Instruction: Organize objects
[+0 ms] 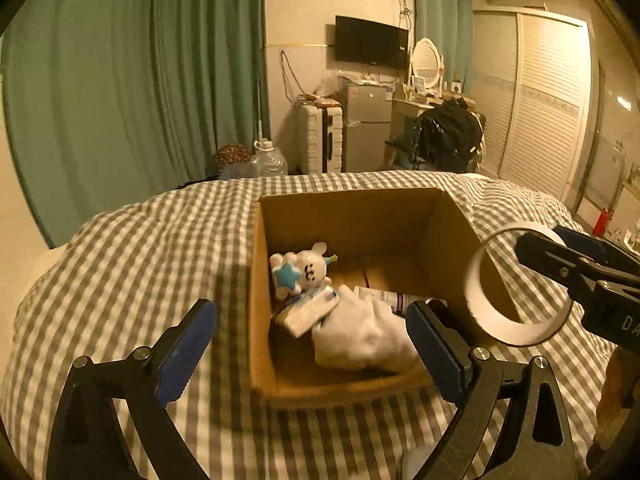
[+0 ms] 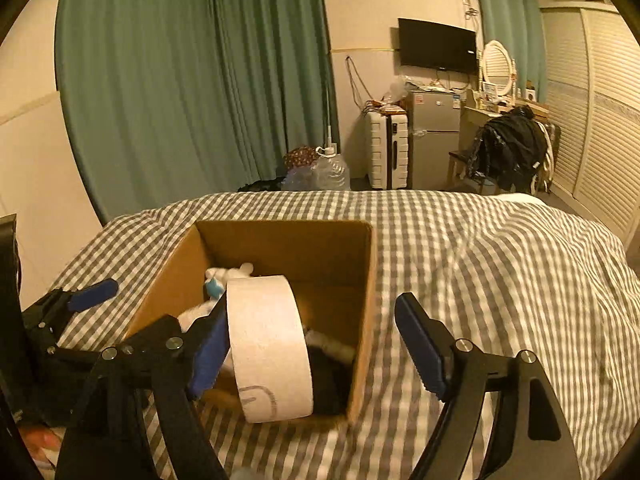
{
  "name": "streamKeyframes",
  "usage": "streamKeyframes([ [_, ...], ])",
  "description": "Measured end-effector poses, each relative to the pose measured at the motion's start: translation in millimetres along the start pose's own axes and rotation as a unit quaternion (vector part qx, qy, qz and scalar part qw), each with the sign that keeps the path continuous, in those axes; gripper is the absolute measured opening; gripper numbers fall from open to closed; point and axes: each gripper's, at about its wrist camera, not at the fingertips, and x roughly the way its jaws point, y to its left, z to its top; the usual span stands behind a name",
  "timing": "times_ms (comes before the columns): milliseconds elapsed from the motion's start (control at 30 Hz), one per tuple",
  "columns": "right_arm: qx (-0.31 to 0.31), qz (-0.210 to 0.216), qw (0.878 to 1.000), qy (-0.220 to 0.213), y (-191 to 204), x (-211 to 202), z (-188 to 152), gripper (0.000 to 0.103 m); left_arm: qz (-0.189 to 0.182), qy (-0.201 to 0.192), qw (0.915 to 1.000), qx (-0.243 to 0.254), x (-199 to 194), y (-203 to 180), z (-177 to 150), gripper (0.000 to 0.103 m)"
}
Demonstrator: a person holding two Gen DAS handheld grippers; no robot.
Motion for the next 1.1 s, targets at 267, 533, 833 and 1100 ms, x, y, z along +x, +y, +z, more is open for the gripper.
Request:
streamKeyframes([
  [267, -0.011, -0.011, 1.000, -0.012, 3, -57, -16, 0.078, 0.007, -0.005, 0.9999, -0.013, -52, -6, -6, 0.098],
  [533, -0.049, -0.009, 0.999, -0.019, 22, -102, -27, 0.078, 0.010, 0.008, 0.9994, -0.033, -76, -14, -28, 0.098],
  [833, -0.039, 0.012, 0.999, 0.004, 25, -102, -56, 0.078, 0.014, 0.051, 0.9980, -0.035, -60, -20, -67, 0.098],
  [1100, -0.022, 0.008, 0.998, 0.053, 19, -73, -88, 0.078, 0.004, 0.117, 0.9929, -0.017, -20, -41, -105, 0.098],
])
